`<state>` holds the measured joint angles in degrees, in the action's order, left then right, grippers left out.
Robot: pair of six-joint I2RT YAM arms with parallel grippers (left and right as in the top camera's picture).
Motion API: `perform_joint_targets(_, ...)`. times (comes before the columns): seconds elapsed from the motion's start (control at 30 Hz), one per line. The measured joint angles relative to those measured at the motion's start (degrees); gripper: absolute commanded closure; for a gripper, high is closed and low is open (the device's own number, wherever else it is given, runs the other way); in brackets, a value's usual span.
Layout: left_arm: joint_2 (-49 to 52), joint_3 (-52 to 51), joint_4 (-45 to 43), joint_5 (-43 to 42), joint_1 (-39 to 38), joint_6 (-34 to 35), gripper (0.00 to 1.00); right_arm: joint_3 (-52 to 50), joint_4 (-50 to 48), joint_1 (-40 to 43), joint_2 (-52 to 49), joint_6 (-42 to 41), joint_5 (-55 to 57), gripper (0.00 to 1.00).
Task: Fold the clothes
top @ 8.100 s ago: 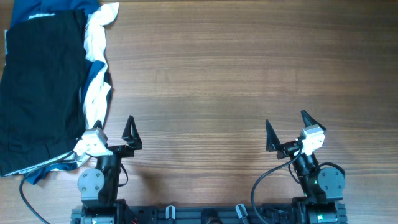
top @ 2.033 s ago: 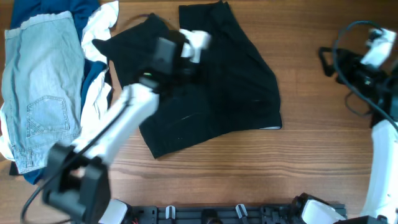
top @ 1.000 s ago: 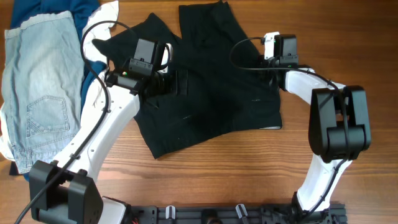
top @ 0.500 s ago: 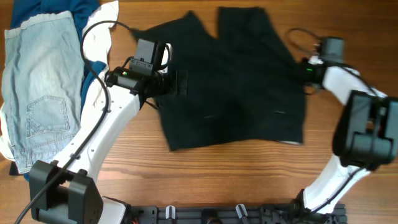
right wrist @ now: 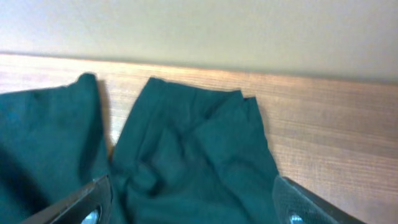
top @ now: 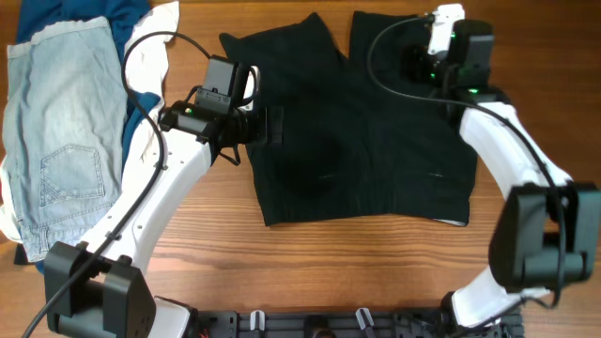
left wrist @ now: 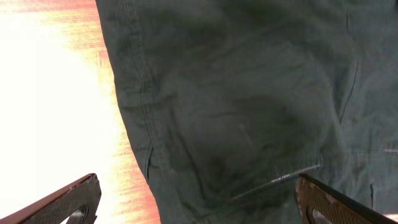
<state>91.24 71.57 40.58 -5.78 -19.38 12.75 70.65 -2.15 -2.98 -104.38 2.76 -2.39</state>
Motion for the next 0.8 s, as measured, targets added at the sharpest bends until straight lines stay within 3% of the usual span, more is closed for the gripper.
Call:
perform_joint_targets(0.1, 0.0, 0.0, 0.6, 1.2, 0.0, 0.0, 0.0, 0.1, -7.1, -0.2, -6.4, 0.5, 1.8, 0.16)
perform_joint_targets(0.33, 0.0, 0.0, 1.2, 3.0, 0.0, 0.0, 0.0, 7.1, -8.3, 0.0, -23.1, 3.0, 5.7, 0.14)
perform_joint_targets(0.4, 0.0, 0.0, 1.2, 3.0, 0.0, 0.0, 0.0, 9.3, -8.7, 0.7, -25.4, 3.0, 6.3, 0.24)
perform_joint_targets(0.8, 0.0, 0.0, 1.3, 4.2, 0.0, 0.0, 0.0, 12.7, -4.6, 9.7, -26.9, 2.9, 7.4, 0.31)
